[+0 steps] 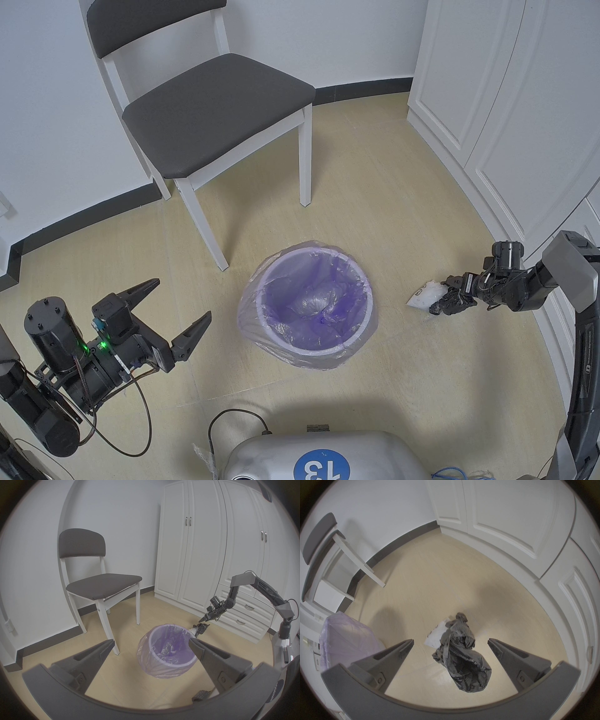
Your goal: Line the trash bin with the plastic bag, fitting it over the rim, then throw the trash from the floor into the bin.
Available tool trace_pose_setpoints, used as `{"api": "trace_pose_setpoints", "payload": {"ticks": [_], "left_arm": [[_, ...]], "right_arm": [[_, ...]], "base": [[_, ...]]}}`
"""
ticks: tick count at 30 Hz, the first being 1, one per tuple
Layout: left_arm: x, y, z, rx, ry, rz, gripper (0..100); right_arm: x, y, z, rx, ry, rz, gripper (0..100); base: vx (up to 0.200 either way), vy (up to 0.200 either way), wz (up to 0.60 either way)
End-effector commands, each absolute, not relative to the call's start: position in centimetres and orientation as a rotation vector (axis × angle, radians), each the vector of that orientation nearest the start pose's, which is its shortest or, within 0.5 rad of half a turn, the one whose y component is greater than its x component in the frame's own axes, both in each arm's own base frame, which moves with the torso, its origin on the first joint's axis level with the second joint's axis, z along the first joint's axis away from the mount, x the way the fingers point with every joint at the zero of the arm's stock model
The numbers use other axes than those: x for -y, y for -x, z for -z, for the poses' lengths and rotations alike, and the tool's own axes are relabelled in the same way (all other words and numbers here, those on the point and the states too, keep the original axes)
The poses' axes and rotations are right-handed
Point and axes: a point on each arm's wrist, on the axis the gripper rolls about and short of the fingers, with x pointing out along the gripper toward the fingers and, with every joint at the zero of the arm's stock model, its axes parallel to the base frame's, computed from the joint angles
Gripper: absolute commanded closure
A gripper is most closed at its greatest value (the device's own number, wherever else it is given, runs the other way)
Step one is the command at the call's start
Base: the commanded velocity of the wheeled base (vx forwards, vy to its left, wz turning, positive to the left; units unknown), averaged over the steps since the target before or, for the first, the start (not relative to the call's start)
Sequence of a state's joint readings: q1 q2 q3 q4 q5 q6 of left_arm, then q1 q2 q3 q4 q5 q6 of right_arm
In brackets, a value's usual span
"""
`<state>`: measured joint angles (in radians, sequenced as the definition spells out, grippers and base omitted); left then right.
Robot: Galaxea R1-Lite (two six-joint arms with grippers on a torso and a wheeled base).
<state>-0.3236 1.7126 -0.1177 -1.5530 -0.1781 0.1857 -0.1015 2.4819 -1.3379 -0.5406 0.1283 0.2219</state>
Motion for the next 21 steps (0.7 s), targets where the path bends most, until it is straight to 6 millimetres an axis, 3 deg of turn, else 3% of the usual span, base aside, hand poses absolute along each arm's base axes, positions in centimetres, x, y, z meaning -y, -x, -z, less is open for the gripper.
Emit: {"api": "trace_pose_setpoints", "payload": {"ticks": [1,6,21], "left_arm": [[7.2,-20.3,-11.5,0.005,-0.185,0.504,0],[7.3,-20.3,-11.5,0.005,-0.185,0.506,0],[7.2,-20.0,-11.1,-0.014,-0.189,0.509,0]], "right_arm": [[4.5,-46.4,2.1,-0.635,-0.292,0.045,0],[4.8,-46.8,4.3,-0.666,-0.299,0.056,0],[5.3,-47.7,6.8,-0.632,-0.356,0.066,0]], "base": [[0.000,0.000,0.00],[0.000,0.000,0.00],[0.000,0.000,0.00]]}}
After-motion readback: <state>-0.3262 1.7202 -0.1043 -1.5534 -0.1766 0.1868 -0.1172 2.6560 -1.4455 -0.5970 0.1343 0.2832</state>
